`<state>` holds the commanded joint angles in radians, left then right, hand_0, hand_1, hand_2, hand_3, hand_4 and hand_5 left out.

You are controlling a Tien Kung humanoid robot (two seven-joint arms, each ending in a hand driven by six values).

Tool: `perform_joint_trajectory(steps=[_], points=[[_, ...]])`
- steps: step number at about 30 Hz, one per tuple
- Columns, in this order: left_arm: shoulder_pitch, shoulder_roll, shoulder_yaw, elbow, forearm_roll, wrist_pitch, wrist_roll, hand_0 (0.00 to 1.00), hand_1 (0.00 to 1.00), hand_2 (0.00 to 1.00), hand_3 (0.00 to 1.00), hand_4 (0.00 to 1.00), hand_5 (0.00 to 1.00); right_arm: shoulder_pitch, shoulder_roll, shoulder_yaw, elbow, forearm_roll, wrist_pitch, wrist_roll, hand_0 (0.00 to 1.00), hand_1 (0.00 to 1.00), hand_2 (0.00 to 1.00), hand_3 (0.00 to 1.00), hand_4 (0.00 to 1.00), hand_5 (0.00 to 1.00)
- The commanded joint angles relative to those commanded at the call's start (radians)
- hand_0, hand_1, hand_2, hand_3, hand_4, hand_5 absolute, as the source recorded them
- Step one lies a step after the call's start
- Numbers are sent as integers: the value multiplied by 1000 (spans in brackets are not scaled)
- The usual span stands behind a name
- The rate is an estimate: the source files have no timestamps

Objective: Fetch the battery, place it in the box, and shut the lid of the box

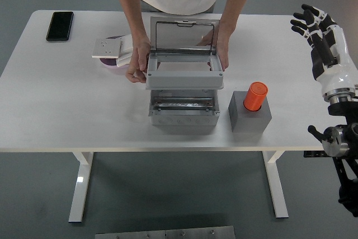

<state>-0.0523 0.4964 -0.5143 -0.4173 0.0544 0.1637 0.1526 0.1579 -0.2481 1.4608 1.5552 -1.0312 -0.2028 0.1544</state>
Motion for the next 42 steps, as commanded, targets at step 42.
perform_joint_trajectory(steps=[42], points=[[-2,-4,-13,-2,27,1,12,616,728,584,582,434,2,-32,37,-90,-5,-46,7,-12,785,692,686,758,840,29]])
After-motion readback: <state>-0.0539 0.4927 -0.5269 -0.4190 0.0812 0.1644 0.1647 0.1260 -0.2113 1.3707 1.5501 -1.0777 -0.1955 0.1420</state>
